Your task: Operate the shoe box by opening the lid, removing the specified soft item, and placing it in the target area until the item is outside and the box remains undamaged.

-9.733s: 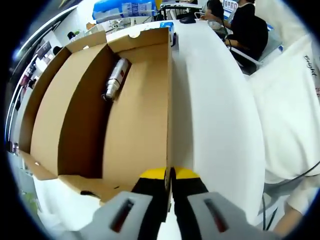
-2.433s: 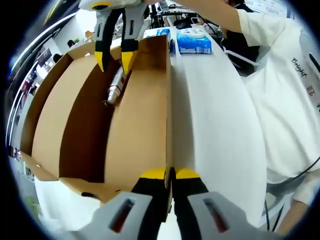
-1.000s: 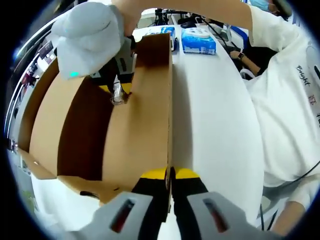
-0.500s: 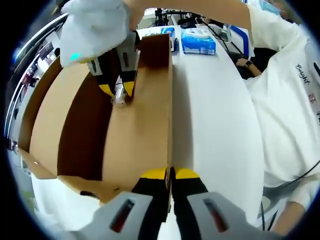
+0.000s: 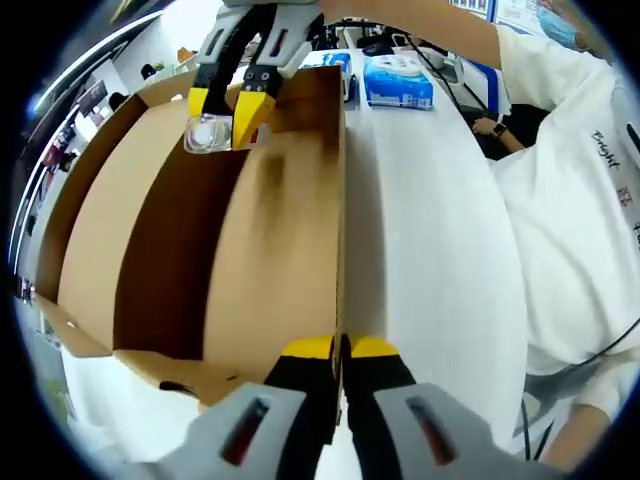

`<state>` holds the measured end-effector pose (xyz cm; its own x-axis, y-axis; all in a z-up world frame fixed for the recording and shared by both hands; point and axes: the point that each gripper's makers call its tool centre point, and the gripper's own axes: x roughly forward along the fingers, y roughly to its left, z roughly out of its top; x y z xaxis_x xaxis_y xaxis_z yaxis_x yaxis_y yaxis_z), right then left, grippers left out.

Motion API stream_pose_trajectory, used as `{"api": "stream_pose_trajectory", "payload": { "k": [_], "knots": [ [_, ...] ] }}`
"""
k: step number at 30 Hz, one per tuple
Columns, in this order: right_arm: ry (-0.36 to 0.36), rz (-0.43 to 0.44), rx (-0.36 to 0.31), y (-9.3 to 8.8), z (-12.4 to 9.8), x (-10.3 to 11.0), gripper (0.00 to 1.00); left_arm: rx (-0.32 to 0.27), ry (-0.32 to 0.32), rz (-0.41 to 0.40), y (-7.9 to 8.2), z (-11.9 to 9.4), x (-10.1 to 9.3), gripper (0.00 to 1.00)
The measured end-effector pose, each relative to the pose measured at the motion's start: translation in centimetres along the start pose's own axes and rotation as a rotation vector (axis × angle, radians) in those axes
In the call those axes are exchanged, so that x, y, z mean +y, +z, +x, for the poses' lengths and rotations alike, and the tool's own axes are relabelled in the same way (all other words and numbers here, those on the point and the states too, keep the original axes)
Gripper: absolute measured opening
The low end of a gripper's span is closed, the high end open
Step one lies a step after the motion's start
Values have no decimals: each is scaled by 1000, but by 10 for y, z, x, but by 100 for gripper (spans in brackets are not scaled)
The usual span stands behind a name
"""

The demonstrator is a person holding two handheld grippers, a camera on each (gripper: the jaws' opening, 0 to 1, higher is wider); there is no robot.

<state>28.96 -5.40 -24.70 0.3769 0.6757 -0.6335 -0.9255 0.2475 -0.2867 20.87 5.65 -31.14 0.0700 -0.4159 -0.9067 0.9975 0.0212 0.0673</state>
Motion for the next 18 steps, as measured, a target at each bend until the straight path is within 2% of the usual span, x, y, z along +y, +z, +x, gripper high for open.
{"api": "stream_pose_trajectory", "payload": {
  "k": [1,7,8,11,14,15,18],
  "knots": [
    [-17,30,-31,3,-1,-6,19,2,-1,-1,0,0,0,2],
    [-52,50,-8,-2,-1,-13,19,4,-2,-3,0,-1,0,2],
    [-60,61,-18,-1,-1,-14,19,3,-1,-2,0,-1,1,2],
    [-75,163,-80,2,-4,-17,19,1,0,-1,0,-1,0,2],
    [-88,173,-114,5,-10,-18,18,-1,-1,-1,1,-2,0,2],
    [-111,218,-133,7,-12,-21,18,-2,-1,-1,1,-2,1,2],
    [-146,250,-157,12,-19,-24,18,0,-2,-2,1,-2,1,2]
  ]
}}
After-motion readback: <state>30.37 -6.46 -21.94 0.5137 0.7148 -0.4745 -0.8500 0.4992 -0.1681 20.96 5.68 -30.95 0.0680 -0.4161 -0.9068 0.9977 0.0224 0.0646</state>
